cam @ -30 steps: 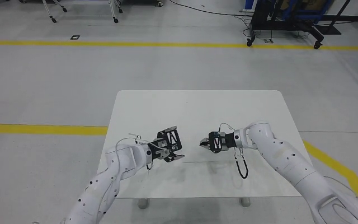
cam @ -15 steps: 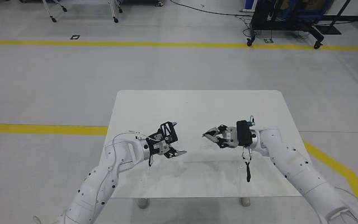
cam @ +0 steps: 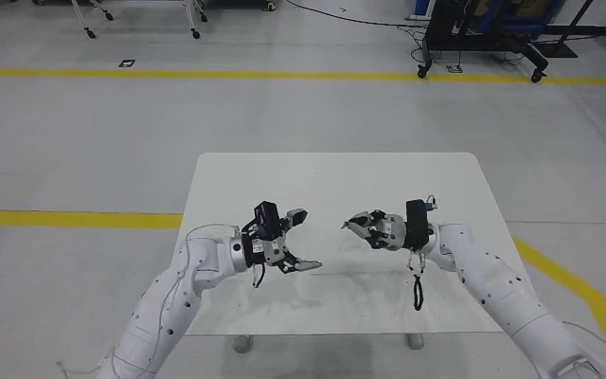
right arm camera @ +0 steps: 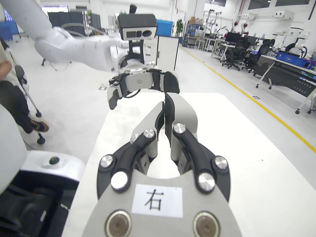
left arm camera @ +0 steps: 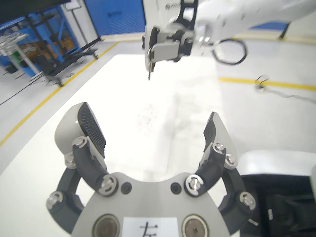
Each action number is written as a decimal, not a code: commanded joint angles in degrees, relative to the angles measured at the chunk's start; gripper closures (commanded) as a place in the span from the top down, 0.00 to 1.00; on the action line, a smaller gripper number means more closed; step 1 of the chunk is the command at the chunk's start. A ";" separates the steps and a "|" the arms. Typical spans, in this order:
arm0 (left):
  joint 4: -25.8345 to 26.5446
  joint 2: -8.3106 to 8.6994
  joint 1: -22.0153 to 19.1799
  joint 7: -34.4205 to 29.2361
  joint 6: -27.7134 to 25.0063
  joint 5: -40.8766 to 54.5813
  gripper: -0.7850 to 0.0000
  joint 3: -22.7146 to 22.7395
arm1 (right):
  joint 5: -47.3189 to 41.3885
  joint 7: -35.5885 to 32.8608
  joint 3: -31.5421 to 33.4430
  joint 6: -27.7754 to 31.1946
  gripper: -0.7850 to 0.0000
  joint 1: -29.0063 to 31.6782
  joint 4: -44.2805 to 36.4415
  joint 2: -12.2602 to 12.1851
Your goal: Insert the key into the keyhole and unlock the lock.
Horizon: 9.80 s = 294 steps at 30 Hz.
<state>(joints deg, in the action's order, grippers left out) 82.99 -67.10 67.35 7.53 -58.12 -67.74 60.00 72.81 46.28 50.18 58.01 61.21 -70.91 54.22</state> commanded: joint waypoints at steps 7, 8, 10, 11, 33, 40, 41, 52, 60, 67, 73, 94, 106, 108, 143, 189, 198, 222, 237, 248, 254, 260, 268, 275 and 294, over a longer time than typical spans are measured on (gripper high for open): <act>-9.65 1.42 -9.38 13.01 0.12 -2.45 0.89 -12.85 | -9.38 0.00 -7.67 -0.01 0.00 -2.50 0.56 -0.85; -10.43 1.55 -10.12 14.51 0.12 -3.21 0.87 -13.62 | -9.66 0.00 -8.62 -0.01 0.00 -3.01 0.78 -1.00; -11.68 1.75 -11.30 17.33 0.12 -4.38 0.75 -15.03 | -9.55 0.00 -10.70 -0.01 0.00 -4.11 1.13 -1.23; -12.33 1.83 -11.82 18.48 0.12 -4.91 0.73 -15.58 | -9.67 0.00 -11.58 -0.01 0.00 -4.66 1.32 -1.31; -19.02 2.35 -19.65 28.12 0.12 -5.52 0.29 -26.79 | -9.83 0.00 -19.19 -0.01 0.00 -10.44 3.36 -1.22; -20.69 2.18 -21.96 28.24 0.12 -2.67 0.23 -30.05 | -9.30 0.00 -20.71 -0.01 0.00 -11.86 3.76 -1.16; -20.97 2.17 -22.25 28.26 0.12 -2.21 0.22 -30.43 | -8.98 0.00 -20.97 -0.01 0.00 -12.04 3.74 -1.20; -22.98 1.71 -24.51 26.28 0.12 1.34 0.00 -33.13 | -8.08 0.00 -21.60 -0.01 0.00 -12.81 3.82 -2.22; -23.71 1.76 -25.15 27.64 0.12 3.14 0.00 -33.93 | -7.89 0.00 -19.85 -0.01 0.19 -11.94 3.11 -3.56; -24.00 1.99 -25.62 28.79 0.12 3.26 0.00 -34.75 | -7.24 0.00 -18.25 -0.01 0.67 -10.88 3.40 -4.57; -24.47 2.10 -25.92 28.85 0.12 3.51 0.00 -35.23 | -9.44 0.02 -17.43 -0.03 1.00 -10.51 3.55 -4.73; -23.67 0.11 -25.70 15.65 8.13 0.14 0.00 -34.51 | 0.91 -31.49 -4.26 -20.58 0.15 -0.76 -16.85 -10.25; -23.57 -0.39 -24.67 14.76 7.78 -1.85 0.00 -32.39 | -0.80 -38.77 -1.98 -15.97 0.18 0.41 -18.55 -10.19; -23.50 -0.46 -24.51 14.74 7.53 -2.24 0.00 -32.11 | -0.98 -39.74 -2.13 -15.62 0.25 0.12 -18.44 -9.92; -23.32 -1.70 -22.18 14.16 6.16 -5.98 0.00 -27.40 | -1.51 -45.29 -2.77 -11.11 0.00 -1.80 -16.19 -6.39; 12.48 10.05 7.62 -5.53 20.03 -16.75 1.00 7.48 | 3.51 -20.74 8.19 -8.02 0.00 4.01 -10.32 -7.85; 18.52 10.98 17.95 -25.64 22.53 0.53 1.00 14.08 | 3.51 -20.74 8.19 -8.02 0.00 4.01 -10.32 -7.85; -2.14 6.63 1.36 -34.89 27.48 10.07 0.49 -1.22 | 3.51 -20.74 8.19 -8.02 0.00 4.01 -10.32 -7.85; -3.23 6.04 0.18 -34.06 30.21 7.91 0.44 -2.05 | 3.51 -20.74 8.19 -8.02 0.00 4.01 -10.32 -7.85; -4.29 5.48 -1.05 -34.65 31.00 5.16 0.00 -3.65 | 3.51 -20.74 8.19 -8.02 0.00 4.01 -10.32 -7.85; -4.34 5.54 -1.14 -34.16 30.29 3.25 0.00 -3.49 | 3.51 -20.74 8.19 -8.02 0.00 4.01 -10.32 -7.85; -4.47 5.75 -0.85 -32.99 27.82 3.37 0.00 -2.70 | 3.51 -20.74 8.19 -8.02 0.00 4.01 -10.32 -7.85; -4.61 5.98 -0.74 -32.78 23.80 4.45 0.00 -2.07 | 3.51 -20.74 8.19 -8.02 0.00 4.01 -10.32 -7.85; -4.44 5.93 -0.92 -33.81 23.06 4.23 0.08 -2.42 | 3.51 -20.74 8.19 -8.02 0.00 4.01 -10.32 -7.85; -0.51 7.18 3.38 -32.92 22.81 3.02 0.25 1.24 | 3.51 -20.74 8.19 -8.02 0.00 4.01 -10.32 -7.85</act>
<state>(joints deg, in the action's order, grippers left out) 82.14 -60.02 70.36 -25.50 -35.40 -64.59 60.94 76.32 25.54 58.37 49.99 65.23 -81.23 46.37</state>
